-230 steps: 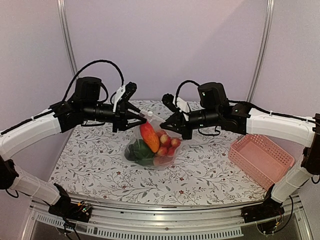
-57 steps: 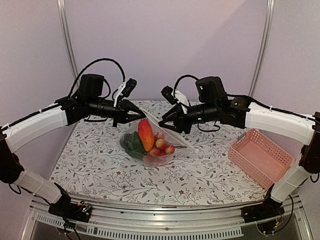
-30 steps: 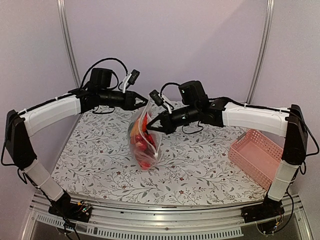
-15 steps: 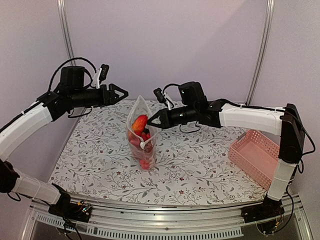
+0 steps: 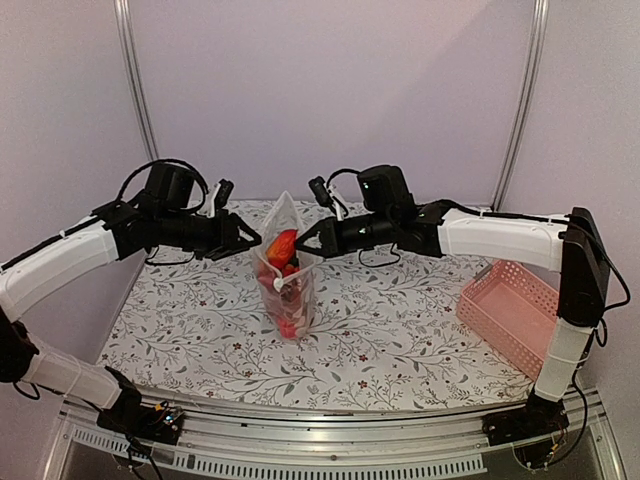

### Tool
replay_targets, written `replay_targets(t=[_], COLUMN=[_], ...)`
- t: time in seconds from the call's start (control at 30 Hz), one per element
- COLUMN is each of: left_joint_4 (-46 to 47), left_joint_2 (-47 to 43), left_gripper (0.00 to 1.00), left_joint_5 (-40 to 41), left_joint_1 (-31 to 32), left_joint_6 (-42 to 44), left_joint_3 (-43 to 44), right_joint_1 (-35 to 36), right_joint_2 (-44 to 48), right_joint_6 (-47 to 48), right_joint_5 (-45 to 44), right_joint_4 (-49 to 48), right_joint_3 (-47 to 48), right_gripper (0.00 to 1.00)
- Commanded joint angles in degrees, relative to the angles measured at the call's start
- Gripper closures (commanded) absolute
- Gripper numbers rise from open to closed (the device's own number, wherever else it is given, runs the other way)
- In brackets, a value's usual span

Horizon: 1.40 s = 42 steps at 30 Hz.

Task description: Open the zip-top bag and remove the fake food

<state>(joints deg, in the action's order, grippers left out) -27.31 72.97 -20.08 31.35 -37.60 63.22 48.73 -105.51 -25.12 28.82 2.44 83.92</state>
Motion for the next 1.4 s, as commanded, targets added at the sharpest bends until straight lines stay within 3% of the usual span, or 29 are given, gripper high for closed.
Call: replay_targets(t=[0.0,0.37,0.47,0.97,1.13,1.37], left_joint_4=[0.5,1.4,1.7,-3.8,-6.2,-0.4], left_joint_2=[0.9,6.7,7.1,2.3,5.3,11.3], left_gripper=[0.66,0.84,1.0,1.0,1.0,1.0], left_joint_5=[-0.1,0.3,0.3,-4.8,-7.0,-10.5], left_joint_1=[1.1,1.2,1.2,1.0,1.2,3.9], left_joint_6=[-2.1,-3.4,-3.6,1.7,4.3,3.7], left_joint_3=[0.2,2.9,3.5,10.6,13.7,11.2], right_joint_1=[-0.1,-0.2,-0.3,-0.7,-1.3,-5.5], right_joint_2=[0.9,1.1,1.2,-2.9,-0.4,7.1], right_joint_6=[-0.7,-0.7,-0.6,-2.7,-2.6,-2.9], right_joint_5=[-0.2,-0.3,-0.4,5.9,5.0,-0.8], right_joint_4=[-2.0,-2.0,-2.0,-7.6,-8.6,-8.6], right_joint_3=[-0.9,-1.0,-1.2,2.1,-5.9,-20.7], right_gripper=[1.0,1.0,1.0,1.0,1.0,0.93])
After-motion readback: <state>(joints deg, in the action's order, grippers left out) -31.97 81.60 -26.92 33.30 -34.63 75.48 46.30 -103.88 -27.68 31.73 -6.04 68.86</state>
